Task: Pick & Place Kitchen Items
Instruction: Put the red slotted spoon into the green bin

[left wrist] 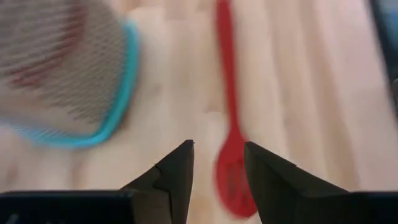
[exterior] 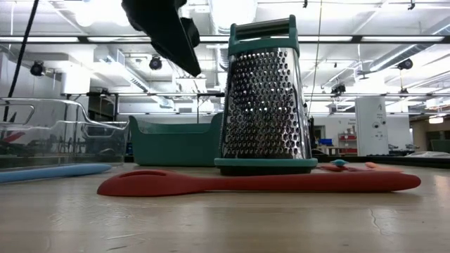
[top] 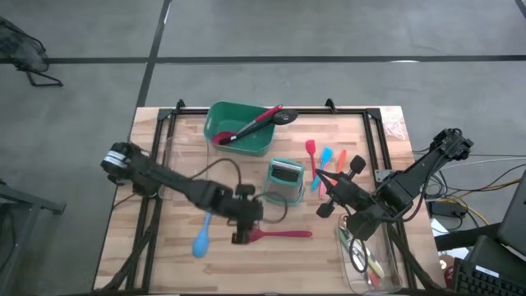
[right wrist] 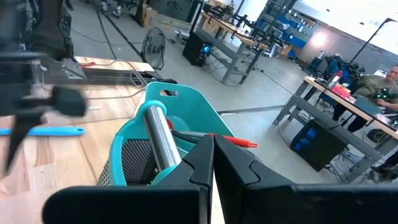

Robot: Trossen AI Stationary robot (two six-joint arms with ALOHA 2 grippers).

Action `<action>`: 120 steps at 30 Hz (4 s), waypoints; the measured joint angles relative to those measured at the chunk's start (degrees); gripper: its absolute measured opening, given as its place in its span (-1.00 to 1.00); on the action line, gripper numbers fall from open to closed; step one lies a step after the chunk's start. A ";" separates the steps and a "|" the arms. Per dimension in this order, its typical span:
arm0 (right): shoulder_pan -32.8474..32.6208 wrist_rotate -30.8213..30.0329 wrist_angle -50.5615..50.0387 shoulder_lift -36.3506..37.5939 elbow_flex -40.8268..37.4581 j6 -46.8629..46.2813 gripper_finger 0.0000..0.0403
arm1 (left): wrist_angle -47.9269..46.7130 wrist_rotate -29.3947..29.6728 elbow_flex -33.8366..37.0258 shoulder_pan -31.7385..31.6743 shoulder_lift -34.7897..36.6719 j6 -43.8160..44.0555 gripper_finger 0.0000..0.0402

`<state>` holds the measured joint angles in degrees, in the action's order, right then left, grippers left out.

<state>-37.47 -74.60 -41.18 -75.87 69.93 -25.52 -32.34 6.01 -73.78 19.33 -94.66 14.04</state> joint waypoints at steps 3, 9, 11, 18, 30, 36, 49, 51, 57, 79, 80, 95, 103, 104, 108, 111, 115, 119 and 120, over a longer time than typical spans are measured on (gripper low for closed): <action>0.00 -0.01 0.03 0.01 0.00 0.00 -0.96 | 9.99 -0.19 5.36 1.82 -0.01 0.95 -0.19; 0.04 0.01 0.16 0.00 0.00 -0.59 -0.96 | 28.34 2.90 15.97 2.23 -0.08 7.12 0.01; 0.03 0.01 0.23 0.01 0.00 -0.61 -0.96 | 33.73 3.58 19.50 2.34 -0.39 6.80 0.05; 0.04 -0.01 0.83 -0.01 0.00 -0.61 -0.96 | 44.41 3.95 23.15 3.45 -4.83 6.57 0.07; 0.02 0.01 1.13 0.00 -0.02 -0.54 -0.96 | 32.88 7.92 10.53 4.52 -17.54 7.26 0.06; 0.02 0.01 1.15 0.01 -0.22 -0.42 -0.96 | 32.19 8.06 9.25 4.96 -19.33 7.14 0.01; 0.02 0.01 1.28 0.01 -0.28 -0.42 -0.96 | 31.28 3.68 9.25 4.77 -18.50 5.13 -0.80; 0.02 0.01 1.28 -0.01 -0.28 -0.42 -0.96 | 31.03 3.24 9.15 4.75 -18.14 4.90 -0.80; 0.00 0.01 1.41 0.01 -0.33 -0.44 -0.96 | 28.29 1.33 8.10 4.93 -15.93 3.48 -0.80; 0.00 -0.10 1.49 0.01 -0.52 0.20 -0.96 | 15.96 8.38 7.52 4.95 12.81 -6.17 -0.80; 0.02 -0.12 1.50 0.01 -0.52 0.22 -0.96 | 15.83 11.20 7.52 4.74 14.49 -7.58 -0.80; 0.04 -0.40 1.67 0.01 -0.52 0.22 -0.96 | 17.44 30.16 7.50 -7.61 27.38 -24.86 -0.79; 0.04 -0.43 1.67 0.01 -0.52 0.22 -0.96 | 17.29 29.95 7.50 -20.30 26.59 -26.05 -0.79; 0.04 -0.43 1.65 0.01 -0.52 0.22 -0.96 | 17.21 29.18 7.50 -22.11 26.17 -26.23 -0.79; 0.04 -0.43 1.65 0.01 -0.56 0.22 -0.96 | 16.86 24.40 8.03 -29.35 24.40 -26.04 -0.79; 0.02 -0.40 1.59 0.01 -0.60 0.22 -0.96 | 16.79 20.53 9.66 -34.38 22.65 -24.78 -0.79; 0.02 -0.39 1.52 0.01 -0.61 0.22 -0.96 | 17.08 17.57 12.59 -40.04 19.97 -23.74 -0.79; 0.03 -0.38 1.48 0.01 -0.61 0.22 -0.96 | 19.61 13.17 16.24 -43.84 16.77 -21.81 -0.79; 0.02 -0.39 1.48 0.01 -0.61 0.22 -0.96 | 20.37 12.85 17.11 -44.38 15.79 -22.39 -0.79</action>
<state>-37.45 -74.99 -39.70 -75.85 69.32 -25.30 -11.97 18.85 -56.67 -25.05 -78.87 -8.35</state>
